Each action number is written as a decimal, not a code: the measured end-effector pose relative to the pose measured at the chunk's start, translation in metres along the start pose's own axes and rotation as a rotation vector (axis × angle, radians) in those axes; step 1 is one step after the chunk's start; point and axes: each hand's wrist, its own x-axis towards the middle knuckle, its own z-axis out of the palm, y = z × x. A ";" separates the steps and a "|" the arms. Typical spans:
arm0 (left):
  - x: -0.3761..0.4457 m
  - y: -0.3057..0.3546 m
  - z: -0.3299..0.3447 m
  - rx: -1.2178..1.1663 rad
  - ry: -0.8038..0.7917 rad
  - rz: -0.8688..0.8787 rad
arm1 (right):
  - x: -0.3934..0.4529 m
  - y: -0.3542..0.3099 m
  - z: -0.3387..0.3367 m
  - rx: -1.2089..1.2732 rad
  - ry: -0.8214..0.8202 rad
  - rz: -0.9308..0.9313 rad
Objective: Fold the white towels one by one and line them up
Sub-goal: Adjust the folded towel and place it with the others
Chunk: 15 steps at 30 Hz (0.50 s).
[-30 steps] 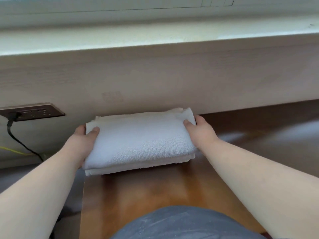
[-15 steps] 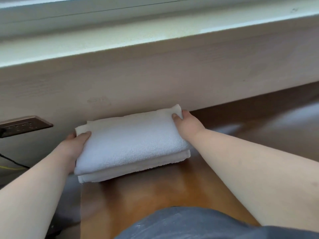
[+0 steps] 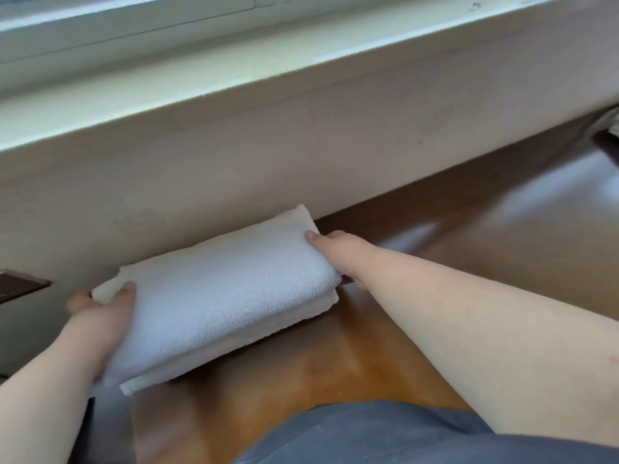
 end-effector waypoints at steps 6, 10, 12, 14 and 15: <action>-0.013 -0.006 -0.003 0.038 0.088 0.109 | -0.002 0.001 0.000 -0.135 0.102 -0.110; -0.029 0.004 -0.002 0.258 0.170 0.159 | -0.013 -0.004 -0.005 -0.155 0.108 -0.080; -0.050 0.018 0.002 0.469 0.350 0.507 | -0.021 -0.008 0.003 -0.264 0.337 -0.311; -0.080 0.035 0.024 0.533 0.272 0.984 | -0.032 -0.018 0.025 -0.501 0.535 -0.763; -0.096 0.038 0.039 0.606 0.170 1.119 | -0.036 -0.021 0.038 -0.642 0.514 -0.911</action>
